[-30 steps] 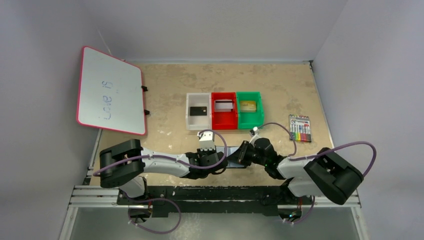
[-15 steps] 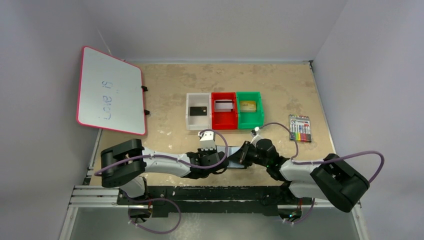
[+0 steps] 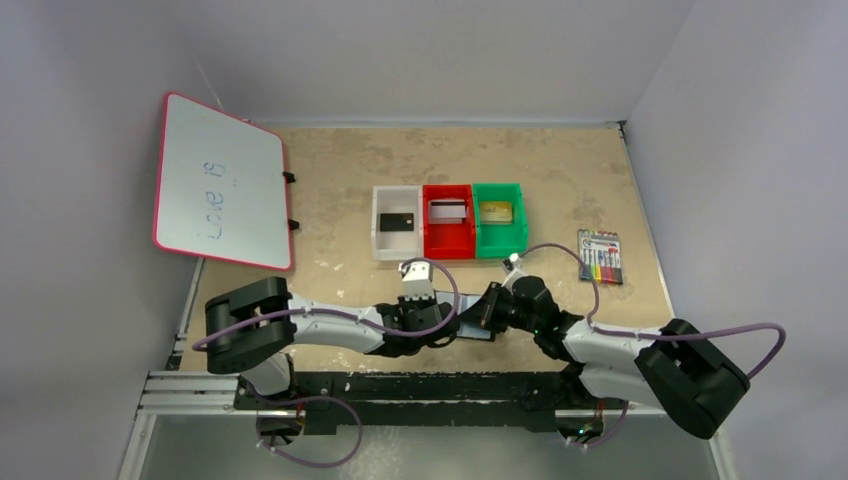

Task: Take the credit cards out of the card holder
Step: Remove the credit card from the card holder.

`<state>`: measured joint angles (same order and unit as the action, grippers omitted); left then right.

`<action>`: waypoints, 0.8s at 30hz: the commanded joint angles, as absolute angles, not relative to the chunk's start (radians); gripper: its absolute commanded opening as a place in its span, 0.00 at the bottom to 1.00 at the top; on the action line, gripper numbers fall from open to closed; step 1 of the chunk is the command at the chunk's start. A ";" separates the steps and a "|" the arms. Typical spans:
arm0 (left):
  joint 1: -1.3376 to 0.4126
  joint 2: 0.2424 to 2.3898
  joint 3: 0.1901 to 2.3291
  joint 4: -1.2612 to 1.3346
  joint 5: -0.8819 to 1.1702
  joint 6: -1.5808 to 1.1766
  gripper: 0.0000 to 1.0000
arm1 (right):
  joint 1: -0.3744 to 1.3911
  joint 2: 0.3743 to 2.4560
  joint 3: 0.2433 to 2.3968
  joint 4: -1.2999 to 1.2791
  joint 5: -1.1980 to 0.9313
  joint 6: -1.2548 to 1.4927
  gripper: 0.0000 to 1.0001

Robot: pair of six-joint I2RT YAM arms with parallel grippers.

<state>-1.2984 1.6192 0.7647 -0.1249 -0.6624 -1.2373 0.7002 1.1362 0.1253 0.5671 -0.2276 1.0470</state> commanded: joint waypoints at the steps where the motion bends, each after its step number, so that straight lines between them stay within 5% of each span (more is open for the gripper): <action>1: -1.305 1.591 0.730 -0.131 -0.605 -1.258 0.00 | 0.710 1.154 0.162 0.701 -0.307 1.074 0.12; 24: -1.305 1.574 0.716 -0.110 -0.599 -1.266 0.00 | 0.709 1.242 0.167 0.783 -0.228 1.172 0.16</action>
